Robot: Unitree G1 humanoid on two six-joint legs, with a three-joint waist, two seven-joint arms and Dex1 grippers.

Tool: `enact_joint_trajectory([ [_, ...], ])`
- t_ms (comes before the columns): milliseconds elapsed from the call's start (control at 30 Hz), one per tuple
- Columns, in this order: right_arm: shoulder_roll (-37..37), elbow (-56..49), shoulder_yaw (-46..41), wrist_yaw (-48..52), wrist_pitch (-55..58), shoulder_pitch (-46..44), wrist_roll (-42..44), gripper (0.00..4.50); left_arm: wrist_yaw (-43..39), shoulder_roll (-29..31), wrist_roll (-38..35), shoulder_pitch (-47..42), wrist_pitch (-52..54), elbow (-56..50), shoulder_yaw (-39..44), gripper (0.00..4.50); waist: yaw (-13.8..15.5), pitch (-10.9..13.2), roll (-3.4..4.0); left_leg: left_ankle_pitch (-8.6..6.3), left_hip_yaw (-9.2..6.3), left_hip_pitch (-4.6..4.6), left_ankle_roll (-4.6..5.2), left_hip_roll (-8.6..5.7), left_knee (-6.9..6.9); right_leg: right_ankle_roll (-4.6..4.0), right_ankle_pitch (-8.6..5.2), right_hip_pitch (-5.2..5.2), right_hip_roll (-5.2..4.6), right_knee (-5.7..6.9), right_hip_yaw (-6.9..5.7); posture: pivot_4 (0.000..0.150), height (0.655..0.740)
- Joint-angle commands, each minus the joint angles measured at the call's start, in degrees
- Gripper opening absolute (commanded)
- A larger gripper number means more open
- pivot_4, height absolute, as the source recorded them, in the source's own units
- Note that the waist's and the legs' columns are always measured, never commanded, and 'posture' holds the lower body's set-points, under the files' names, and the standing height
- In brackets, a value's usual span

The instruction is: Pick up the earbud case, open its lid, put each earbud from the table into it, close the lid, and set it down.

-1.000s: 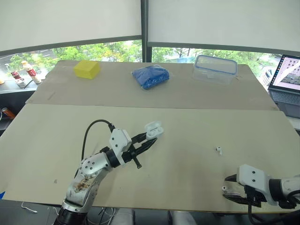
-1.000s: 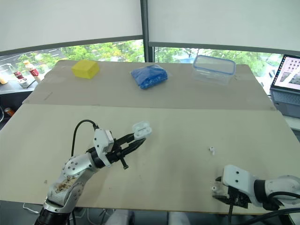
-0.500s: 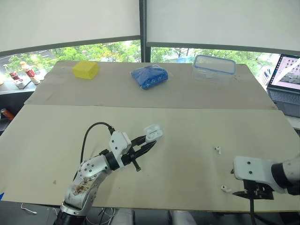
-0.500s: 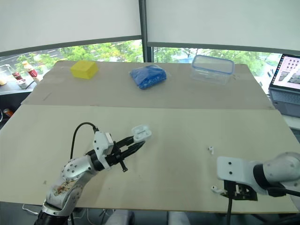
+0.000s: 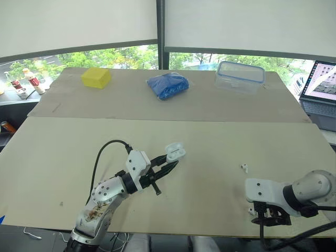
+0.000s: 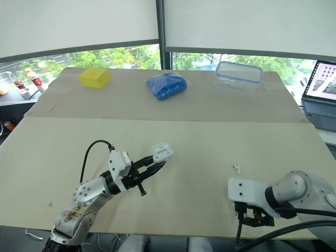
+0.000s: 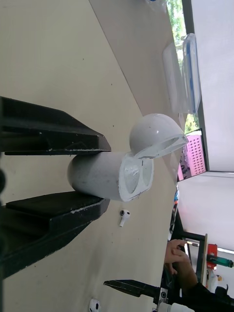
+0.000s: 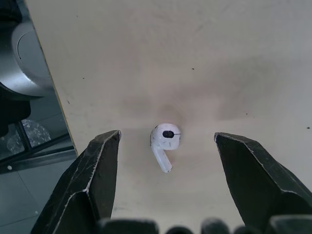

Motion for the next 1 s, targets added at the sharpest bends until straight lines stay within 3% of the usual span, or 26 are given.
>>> enact_joint_trajectory([
  [33,-0.8,-0.7,0.5,-0.2,-0.6,-1.2,-1.3,3.44,0.1,-0.1,-0.1,-0.3,-0.7,-2.6,-0.2,0.53,0.0,0.0,0.00,0.00,0.00,0.00,0.00,0.00,0.00,0.00,0.00,0.00,0.00,0.00,0.00,0.150,0.6859],
  [733,0.7,1.3,12.3,3.3,-2.5,-10.7,-8.7,3.44,0.4,-0.9,1.0,-0.5,-1.3,-1.8,-1.9,0.53,-0.1,0.0,0.02,0.00,0.00,0.02,0.00,0.01,0.00,-0.01,0.00,0.00,0.00,0.01,0.00,0.150,0.6859],
  [833,1.5,1.2,12.8,3.7,-2.0,-11.2,-8.8,2.65,0.4,-1.0,1.1,-0.5,-1.3,-1.7,-2.0,0.53,-0.1,0.0,0.01,0.00,0.00,0.02,0.00,0.01,0.00,-0.01,0.01,0.00,0.00,0.01,0.00,0.150,0.6859],
  [1000,2.0,0.6,12.5,4.1,-1.4,-10.9,-8.8,0.87,0.2,-1.2,1.2,-0.6,-1.5,-1.5,-2.1,0.53,-0.5,-0.1,-0.06,0.00,0.00,0.12,0.00,0.07,0.00,-0.05,0.03,0.06,0.05,0.02,0.00,0.150,0.6859],
])
